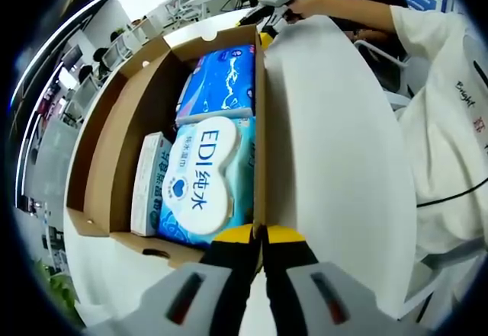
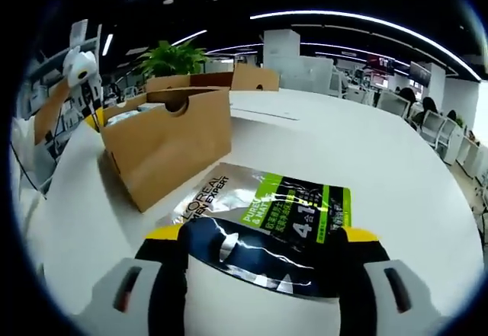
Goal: Operate the shoe box by opening the lid, removing the specified soft item, and placing it in the target area until the item is outside and the box remains undamaged.
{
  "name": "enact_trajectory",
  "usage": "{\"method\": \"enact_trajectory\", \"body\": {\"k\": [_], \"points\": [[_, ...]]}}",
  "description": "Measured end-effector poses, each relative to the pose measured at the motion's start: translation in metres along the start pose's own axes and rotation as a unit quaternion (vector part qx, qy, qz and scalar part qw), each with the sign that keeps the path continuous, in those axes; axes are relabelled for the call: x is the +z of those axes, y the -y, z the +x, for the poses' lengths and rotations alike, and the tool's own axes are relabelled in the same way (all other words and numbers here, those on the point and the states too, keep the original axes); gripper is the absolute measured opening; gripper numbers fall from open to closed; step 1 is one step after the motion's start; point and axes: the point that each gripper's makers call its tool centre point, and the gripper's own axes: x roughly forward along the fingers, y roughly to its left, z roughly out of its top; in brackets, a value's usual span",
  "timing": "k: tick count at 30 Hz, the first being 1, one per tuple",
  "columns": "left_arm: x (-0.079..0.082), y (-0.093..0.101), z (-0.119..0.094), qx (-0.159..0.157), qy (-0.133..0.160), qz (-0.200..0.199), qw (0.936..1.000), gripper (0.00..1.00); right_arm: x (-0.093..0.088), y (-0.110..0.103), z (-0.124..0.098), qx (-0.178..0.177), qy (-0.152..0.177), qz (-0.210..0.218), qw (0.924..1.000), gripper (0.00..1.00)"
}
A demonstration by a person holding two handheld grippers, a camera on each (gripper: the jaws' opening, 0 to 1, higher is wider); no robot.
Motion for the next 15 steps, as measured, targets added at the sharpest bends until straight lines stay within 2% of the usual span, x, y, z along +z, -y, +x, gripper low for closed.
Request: {"method": "enact_trajectory", "body": {"k": [4, 6, 13, 15], "points": [[0.0000, 0.0000, -0.0001, 0.000, 0.001, 0.000, 1.0000, 0.03, -0.0005, -0.0005, -0.0002, -0.015, 0.003, 0.006, 0.9999, 0.81], [0.0000, -0.0001, -0.0001, 0.001, 0.001, 0.001, 1.0000, 0.03, -0.0010, 0.0018, -0.0009, -0.050, 0.003, 0.027, 0.9984, 0.80], [-0.0001, -0.0002, 0.0001, 0.007, -0.001, 0.001, 1.0000, 0.03, -0.0004, 0.0011, -0.0011, -0.079, 0.003, 0.045, 0.9958, 0.79], [0.0000, -0.0001, 0.0001, 0.006, -0.001, 0.001, 1.0000, 0.03, 0.0001, 0.0033, -0.0005, -0.104, 0.005, 0.060, 0.9928, 0.79]]}}
